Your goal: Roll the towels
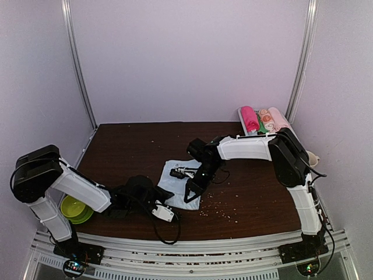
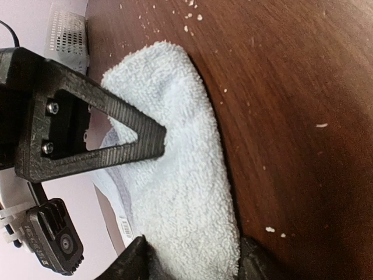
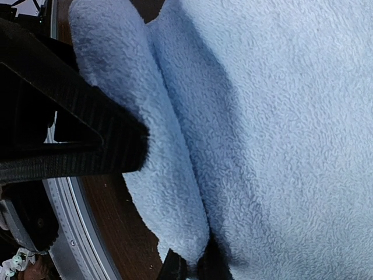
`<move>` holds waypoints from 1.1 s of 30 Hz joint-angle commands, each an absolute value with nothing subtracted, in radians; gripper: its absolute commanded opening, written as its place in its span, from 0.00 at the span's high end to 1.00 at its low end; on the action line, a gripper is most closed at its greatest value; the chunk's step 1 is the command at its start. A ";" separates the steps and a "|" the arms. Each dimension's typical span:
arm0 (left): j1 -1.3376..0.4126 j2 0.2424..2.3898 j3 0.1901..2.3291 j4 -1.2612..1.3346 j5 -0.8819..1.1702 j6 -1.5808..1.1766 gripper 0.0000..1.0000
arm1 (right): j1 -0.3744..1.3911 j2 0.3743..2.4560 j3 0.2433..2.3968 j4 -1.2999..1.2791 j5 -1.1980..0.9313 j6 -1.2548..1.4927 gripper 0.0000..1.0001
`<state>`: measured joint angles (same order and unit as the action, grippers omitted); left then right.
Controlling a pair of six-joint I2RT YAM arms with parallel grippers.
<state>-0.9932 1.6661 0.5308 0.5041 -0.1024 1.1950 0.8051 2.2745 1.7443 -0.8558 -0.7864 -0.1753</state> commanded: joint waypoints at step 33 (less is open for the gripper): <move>-0.883 1.781 1.014 -0.483 0.170 1.040 1.00 | 0.746 1.590 1.323 -0.596 -0.345 -0.157 0.29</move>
<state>-0.9161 1.7294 0.9188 -0.2047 0.0319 1.0843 0.7471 1.7260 1.4506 -0.7212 -0.5335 -0.1734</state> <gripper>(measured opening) 0.062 0.697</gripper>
